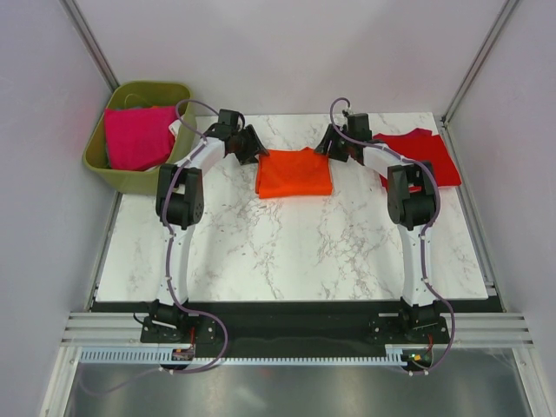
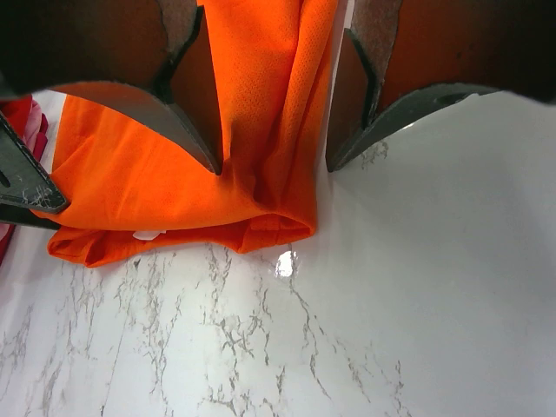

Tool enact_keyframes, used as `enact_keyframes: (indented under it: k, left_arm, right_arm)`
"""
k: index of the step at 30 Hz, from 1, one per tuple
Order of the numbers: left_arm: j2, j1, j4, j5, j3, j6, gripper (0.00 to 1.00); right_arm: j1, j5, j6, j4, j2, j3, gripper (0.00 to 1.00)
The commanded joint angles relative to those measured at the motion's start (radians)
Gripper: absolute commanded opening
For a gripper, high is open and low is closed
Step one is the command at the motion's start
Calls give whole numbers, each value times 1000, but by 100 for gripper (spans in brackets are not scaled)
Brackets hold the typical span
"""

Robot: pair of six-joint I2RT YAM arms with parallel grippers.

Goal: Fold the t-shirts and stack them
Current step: Fold the tshirt, then neatly place the folded tshirt to the corner

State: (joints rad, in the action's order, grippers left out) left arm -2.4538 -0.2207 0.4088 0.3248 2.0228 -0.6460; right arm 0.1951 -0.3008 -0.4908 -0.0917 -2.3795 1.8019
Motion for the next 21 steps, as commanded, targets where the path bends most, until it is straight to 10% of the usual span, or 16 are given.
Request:
enact_keyframes:
  k: [1, 13, 18, 21]
  left_arm:
    - [45, -9, -11, -41, -36, 45, 59]
    - [12, -12, -10, -33, 0, 34, 45]
    - [21, -25, -14, -50, 19, 42, 13]
    - [48, -35, -27, -62, 4, 48, 2]
  right_arm:
    - [4, 43, 40, -102, -15, -24, 63]
    - [9, -112, -60, -63, -89, 53, 36]
    - [17, -115, -80, -22, -63, 37, 0]
    - [17, -126, -101, 21, -26, -1, 0]
